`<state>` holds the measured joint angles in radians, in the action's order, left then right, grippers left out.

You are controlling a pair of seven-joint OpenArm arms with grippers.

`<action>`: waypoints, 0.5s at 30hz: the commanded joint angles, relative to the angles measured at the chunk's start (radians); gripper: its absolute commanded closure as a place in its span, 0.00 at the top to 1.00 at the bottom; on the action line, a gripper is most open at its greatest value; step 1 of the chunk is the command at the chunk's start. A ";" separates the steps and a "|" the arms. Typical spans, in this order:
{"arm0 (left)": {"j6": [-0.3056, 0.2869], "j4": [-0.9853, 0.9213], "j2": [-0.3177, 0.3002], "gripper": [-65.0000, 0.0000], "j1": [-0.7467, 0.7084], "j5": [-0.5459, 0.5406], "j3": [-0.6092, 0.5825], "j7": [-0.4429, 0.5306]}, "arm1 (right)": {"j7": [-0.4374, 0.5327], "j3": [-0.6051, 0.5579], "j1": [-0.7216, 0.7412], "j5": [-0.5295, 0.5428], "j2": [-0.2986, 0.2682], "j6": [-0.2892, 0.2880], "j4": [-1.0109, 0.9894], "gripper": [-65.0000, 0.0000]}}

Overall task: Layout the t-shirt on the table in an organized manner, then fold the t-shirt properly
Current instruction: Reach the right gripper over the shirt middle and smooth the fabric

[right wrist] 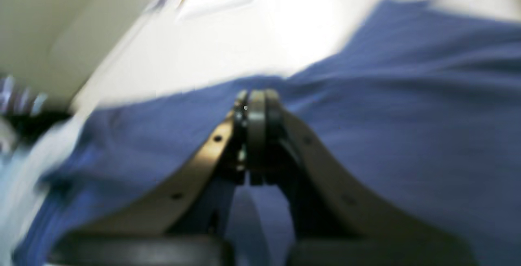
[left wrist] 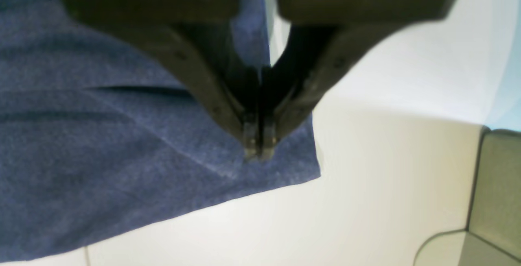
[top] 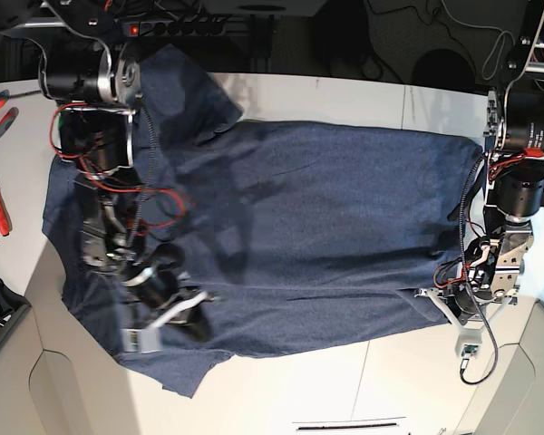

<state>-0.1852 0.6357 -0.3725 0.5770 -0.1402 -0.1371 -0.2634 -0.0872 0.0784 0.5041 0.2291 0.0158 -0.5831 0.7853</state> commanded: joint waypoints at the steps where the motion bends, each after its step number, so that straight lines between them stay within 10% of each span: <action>1: 0.002 0.016 -0.013 0.00 0.035 -0.002 0.003 0.021 | 0.018 -0.052 0.029 0.014 0.022 -0.016 0.021 0.00; 15: 0.076 0.016 -0.043 0.00 0.066 0.028 0.003 0.035 | -0.138 -0.659 0.007 -0.098 0.136 0.011 0.020 0.00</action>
<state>-0.1135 0.6357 -0.4004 0.6086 -0.1135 -0.1371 -0.2527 -0.2440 -0.5842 0.4904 0.1173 0.1436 -0.5732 0.7856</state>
